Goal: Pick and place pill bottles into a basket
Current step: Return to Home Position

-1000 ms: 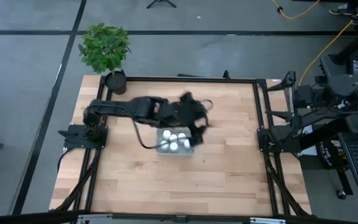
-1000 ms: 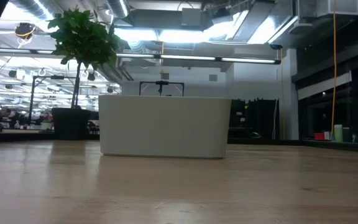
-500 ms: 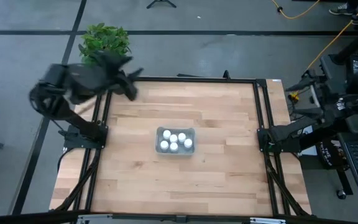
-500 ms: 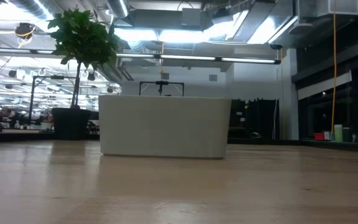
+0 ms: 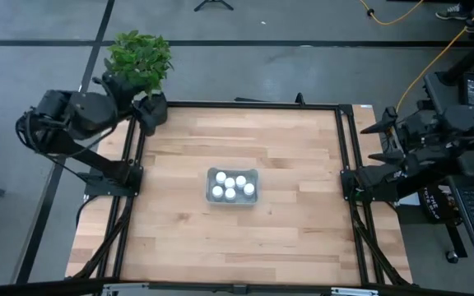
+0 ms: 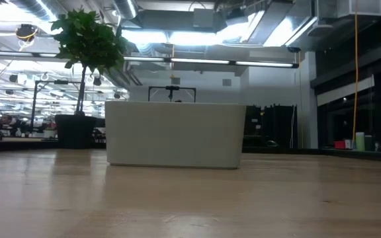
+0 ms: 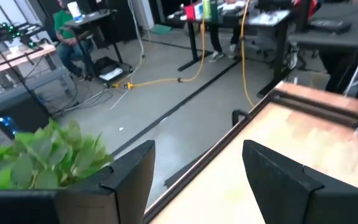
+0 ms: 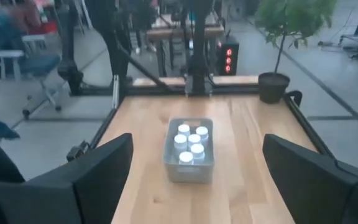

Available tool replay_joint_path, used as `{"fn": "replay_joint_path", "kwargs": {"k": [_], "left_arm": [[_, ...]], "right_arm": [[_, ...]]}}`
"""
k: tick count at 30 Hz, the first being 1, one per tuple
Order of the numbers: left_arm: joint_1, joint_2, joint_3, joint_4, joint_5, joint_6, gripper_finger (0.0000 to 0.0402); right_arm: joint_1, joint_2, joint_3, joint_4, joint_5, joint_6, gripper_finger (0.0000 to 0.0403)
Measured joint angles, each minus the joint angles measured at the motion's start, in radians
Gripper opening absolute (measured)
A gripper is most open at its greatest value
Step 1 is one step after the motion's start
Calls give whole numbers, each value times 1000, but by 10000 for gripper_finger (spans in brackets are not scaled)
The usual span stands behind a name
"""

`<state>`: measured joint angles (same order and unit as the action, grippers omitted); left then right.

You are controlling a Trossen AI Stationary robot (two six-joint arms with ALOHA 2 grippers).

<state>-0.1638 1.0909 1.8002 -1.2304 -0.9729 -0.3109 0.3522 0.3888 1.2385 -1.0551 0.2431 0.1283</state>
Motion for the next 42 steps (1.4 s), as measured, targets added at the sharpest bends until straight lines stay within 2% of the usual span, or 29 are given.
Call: {"fn": "replay_joint_path", "kwargs": {"k": [6,11,23,29,33,36,42], "left_arm": [[0,-80,-166,78,-29,3,237],[0,-142,-248,181,-33,55,237],[1,-210,-273,265,-29,182,237],[1,-264,-273,212,-40,209,237],[1,-363,-285,125,-103,97,237],[1,-493,-346,122,-107,48,237],[-1,-793,-618,170,-75,-119,237]], "right_arm": [[0,-166,-132,123,36,55,359],[0,-226,-230,139,47,129,359],[0,-283,-561,448,78,172,359],[0,-381,-667,563,124,152,359],[0,-382,-686,583,149,121,359],[0,-384,-700,597,167,108,359],[0,-384,-743,638,167,102,359]]}}
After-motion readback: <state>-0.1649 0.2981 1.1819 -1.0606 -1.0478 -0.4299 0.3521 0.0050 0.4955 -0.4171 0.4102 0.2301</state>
